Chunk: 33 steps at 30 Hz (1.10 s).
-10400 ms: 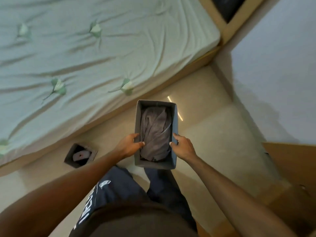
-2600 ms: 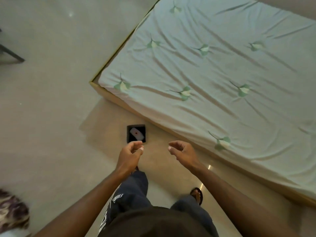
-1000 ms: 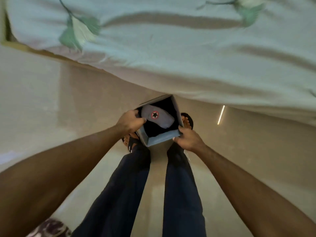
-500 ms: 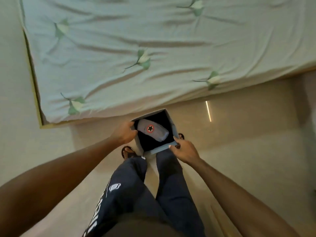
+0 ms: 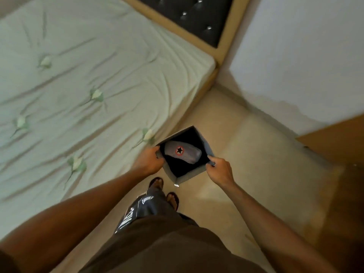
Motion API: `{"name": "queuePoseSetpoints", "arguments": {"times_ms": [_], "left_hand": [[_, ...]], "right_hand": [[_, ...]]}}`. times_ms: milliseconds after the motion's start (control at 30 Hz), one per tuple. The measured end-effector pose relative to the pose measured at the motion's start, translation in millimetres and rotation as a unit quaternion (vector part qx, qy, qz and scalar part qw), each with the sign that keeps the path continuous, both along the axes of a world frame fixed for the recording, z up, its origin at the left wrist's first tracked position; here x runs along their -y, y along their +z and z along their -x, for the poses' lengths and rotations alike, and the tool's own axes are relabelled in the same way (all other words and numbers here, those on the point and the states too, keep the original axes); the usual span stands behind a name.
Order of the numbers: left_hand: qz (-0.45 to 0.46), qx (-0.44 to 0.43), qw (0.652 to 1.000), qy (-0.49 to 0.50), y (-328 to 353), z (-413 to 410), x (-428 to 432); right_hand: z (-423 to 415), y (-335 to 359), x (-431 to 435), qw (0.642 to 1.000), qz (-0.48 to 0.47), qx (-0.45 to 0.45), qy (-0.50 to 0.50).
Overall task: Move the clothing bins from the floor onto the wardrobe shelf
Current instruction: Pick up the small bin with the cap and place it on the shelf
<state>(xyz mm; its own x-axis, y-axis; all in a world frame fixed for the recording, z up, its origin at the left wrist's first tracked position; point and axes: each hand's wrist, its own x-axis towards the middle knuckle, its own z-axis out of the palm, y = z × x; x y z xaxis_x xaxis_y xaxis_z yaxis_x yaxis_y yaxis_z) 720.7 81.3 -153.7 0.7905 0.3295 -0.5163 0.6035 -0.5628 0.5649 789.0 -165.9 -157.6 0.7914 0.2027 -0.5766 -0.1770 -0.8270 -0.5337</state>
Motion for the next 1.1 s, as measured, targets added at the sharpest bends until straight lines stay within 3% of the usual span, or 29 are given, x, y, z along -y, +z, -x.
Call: {"name": "queuePoseSetpoints", "arguments": {"times_ms": [300, 567, 833, 1100], "left_hand": [[-0.003, 0.045, 0.971, -0.235, 29.7, -211.1, 111.0], [0.006, 0.058, 0.899, -0.434, 50.8, -339.5, 252.7], [0.037, 0.129, 0.841, -0.524, 79.4, -389.3, 445.9], [0.062, 0.158, 0.823, -0.542, 122.4, -422.8, 632.0]], "right_hand": [[-89.9, 16.8, 115.4, 0.975, -0.003, 0.066, -0.214], [-122.2, 45.0, 221.8, 0.905, 0.001, 0.102, -0.414], [-132.0, 60.9, 362.7, 0.832, 0.011, 0.132, -0.539], [-153.2, 103.2, 528.5, 0.776, 0.021, 0.188, -0.601]]}}
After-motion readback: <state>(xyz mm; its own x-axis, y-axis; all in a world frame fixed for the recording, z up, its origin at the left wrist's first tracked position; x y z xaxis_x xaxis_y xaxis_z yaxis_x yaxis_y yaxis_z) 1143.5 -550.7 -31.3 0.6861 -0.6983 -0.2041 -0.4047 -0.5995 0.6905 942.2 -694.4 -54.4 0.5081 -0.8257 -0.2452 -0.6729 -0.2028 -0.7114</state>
